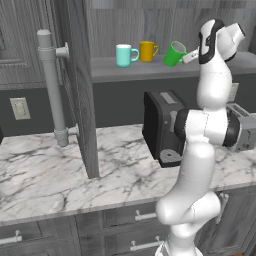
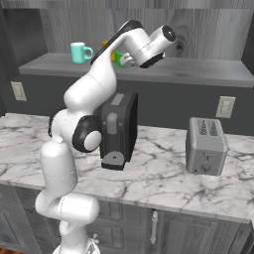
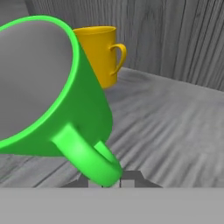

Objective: Pick the mug on the counter and place it in the cabinet with the handle facing the right, like the mugs already inside.

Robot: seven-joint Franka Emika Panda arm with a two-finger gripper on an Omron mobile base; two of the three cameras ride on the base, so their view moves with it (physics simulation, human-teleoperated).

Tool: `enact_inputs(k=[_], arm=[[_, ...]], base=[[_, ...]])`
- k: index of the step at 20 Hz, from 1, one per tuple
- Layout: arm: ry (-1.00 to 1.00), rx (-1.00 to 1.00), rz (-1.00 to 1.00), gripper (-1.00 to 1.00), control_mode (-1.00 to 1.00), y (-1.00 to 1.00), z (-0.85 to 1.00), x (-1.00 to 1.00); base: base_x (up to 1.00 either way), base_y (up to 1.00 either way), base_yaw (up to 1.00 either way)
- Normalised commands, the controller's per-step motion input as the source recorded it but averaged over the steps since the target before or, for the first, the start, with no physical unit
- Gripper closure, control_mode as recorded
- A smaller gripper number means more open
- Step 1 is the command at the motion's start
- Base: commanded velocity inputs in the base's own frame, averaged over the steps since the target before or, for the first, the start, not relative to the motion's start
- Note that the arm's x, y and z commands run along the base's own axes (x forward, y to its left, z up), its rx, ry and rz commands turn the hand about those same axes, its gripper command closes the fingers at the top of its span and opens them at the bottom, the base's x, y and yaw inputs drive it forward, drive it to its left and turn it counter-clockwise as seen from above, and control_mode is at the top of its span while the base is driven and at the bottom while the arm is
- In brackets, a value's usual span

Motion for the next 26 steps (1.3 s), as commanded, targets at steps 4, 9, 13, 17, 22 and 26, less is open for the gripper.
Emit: enact_inputs(k=[4, 9, 13, 17, 22, 26], arm=[[0.00, 0.00, 0.07, -1.00, -1.00, -0.02, 0.00, 0.21], [0.00, 0.00, 0.06, -1.00, -1.00, 0.00, 0.00, 0.05], [0.00, 0.00, 0.05, -1.00, -1.00, 0.01, -0.05, 0.00], [0.00, 0.00, 0.06, -1.00, -1.00, 0.11, -0.10, -0.10], [0.00, -0.03, 0.07, -1.00, -1.00, 0.25, -0.18, -0.33], [0.00, -0.02, 0.08, -1.00, -1.00, 0.34, -0.23, -0.49]], base=[[0.00, 0.00, 0.00], [0.00, 0.00, 0.00], [0.00, 0.00, 0.00], [0.00, 0.00, 0.00], [0.00, 0.00, 0.00], [0.00, 0.00, 0.00]])
